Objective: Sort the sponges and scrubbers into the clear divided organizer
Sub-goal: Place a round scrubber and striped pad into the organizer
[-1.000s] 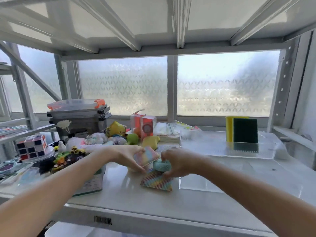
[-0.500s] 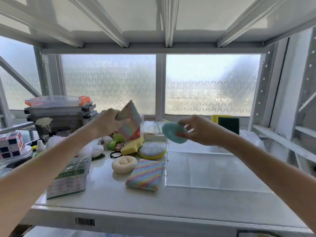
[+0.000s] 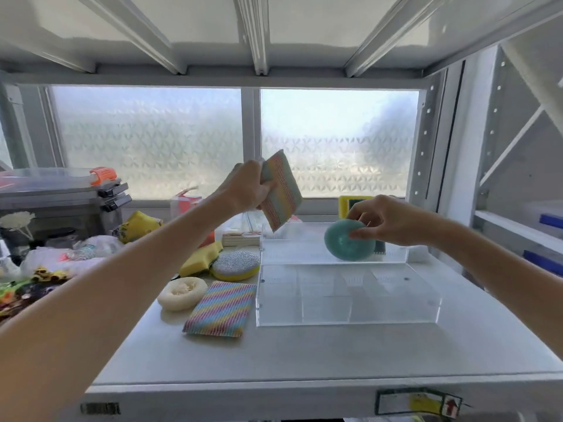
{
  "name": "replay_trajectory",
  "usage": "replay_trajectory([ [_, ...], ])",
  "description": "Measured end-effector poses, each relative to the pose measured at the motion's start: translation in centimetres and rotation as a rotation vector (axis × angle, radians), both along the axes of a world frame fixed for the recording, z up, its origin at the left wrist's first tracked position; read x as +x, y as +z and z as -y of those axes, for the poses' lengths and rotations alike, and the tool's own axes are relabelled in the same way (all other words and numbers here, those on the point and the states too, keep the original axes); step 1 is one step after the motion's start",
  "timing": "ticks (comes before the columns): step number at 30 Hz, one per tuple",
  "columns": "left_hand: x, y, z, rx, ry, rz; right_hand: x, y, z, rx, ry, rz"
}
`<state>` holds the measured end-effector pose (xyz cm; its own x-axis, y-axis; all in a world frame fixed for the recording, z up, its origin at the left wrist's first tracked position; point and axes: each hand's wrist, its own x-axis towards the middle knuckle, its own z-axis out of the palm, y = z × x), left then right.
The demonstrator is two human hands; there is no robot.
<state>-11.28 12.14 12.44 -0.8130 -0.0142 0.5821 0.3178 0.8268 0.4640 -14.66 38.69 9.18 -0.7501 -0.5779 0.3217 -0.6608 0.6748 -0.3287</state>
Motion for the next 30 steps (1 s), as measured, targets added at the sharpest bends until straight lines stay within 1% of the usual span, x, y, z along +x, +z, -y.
replay_trajectory([
  [6,-3.0,-1.4,-1.9,0.136,-0.018,0.104,-0.3,-0.2,-3.2,0.019,-0.063,0.047],
  [9,-3.9,-2.1,-2.0,0.184,-0.001,0.115,-0.3,-0.6,-3.5,-0.028,-0.059,0.084],
  [17,-5.3,-2.1,-1.5,0.21,0.066,0.11,-0.1,-1.9,0.3,-0.18,-0.022,0.158],
  [20,-5.8,-2.0,-1.7,0.264,0.122,0.079,-0.2,-3.3,2.6,-0.138,-0.018,0.104],
  [21,-6.1,-2.1,-1.8,0.245,0.109,0.112,-0.2,-3.8,3.2,-0.09,-0.007,0.086],
  [22,-6.3,-2.3,-1.8,0.18,0.069,0.18,-0.3,-4.3,3.8,-0.033,0.008,0.078],
  [24,-6.9,-2.6,-1.9,-0.027,-0.035,0.349,-0.4,-4.9,4.5,0.064,0.04,0.088],
  [26,-7.3,-2.4,-2.4,-0.169,-0.106,0.442,-0.7,-5.0,4.7,0.091,0.05,0.101],
  [28,-7.8,-1.4,-3.0,-0.222,-0.127,0.498,-0.9,-4.9,4.7,0.105,0.059,0.112],
  [30,-8.2,-0.3,-3.4,-0.222,-0.113,0.599,-0.8,-4.8,4.8,0.14,0.072,0.13],
])
